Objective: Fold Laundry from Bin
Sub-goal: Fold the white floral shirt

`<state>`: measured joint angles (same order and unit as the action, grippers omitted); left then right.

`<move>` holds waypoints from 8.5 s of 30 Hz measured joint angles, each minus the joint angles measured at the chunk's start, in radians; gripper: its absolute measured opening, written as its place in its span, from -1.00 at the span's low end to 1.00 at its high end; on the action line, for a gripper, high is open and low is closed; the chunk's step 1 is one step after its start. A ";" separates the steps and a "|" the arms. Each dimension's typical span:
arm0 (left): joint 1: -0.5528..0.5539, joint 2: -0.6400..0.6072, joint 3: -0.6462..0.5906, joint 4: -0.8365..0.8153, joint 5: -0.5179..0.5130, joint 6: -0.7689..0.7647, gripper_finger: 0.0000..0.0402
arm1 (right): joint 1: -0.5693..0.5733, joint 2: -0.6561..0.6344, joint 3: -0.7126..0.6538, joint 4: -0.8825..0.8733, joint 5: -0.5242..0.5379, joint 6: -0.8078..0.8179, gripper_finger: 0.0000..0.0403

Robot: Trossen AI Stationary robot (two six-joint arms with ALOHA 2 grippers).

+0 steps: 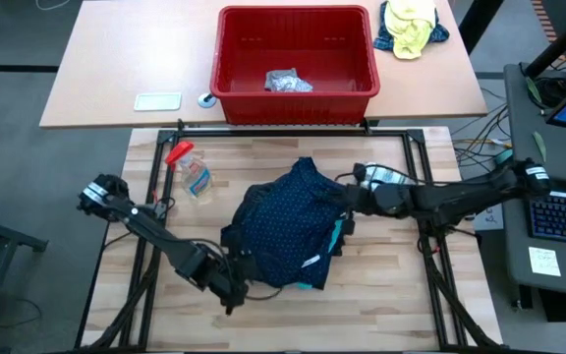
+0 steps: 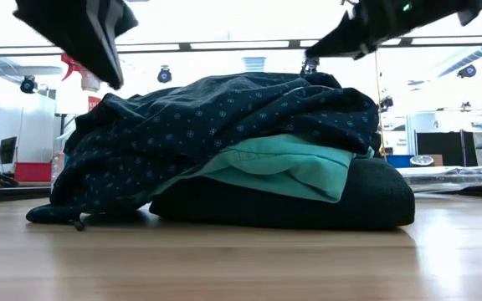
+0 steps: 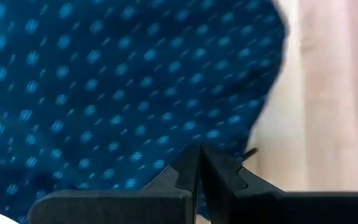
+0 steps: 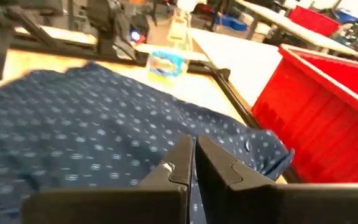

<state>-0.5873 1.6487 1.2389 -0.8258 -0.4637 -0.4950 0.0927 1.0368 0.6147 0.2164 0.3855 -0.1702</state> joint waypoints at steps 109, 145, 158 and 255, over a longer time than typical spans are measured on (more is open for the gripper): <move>1.456 0.262 1.111 -0.026 0.530 0.655 -1.00 | -1.088 1.545 1.721 -0.641 -0.874 0.381 0.44; 1.456 0.249 1.085 -0.022 0.534 0.598 -1.00 | -1.150 1.405 1.739 -0.480 -1.079 0.309 -0.94; 1.450 0.271 1.084 -0.021 0.634 0.599 -1.00 | -1.114 1.430 1.736 -0.754 -0.878 0.212 -0.94; 1.294 0.714 1.087 0.313 0.643 0.580 -1.00 | -1.058 1.246 1.740 -1.108 -0.905 0.628 -0.93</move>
<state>0.7071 2.3631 2.3255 -0.5130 0.1791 0.0850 -0.9654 2.2829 2.3551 -0.8914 -0.5191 0.4580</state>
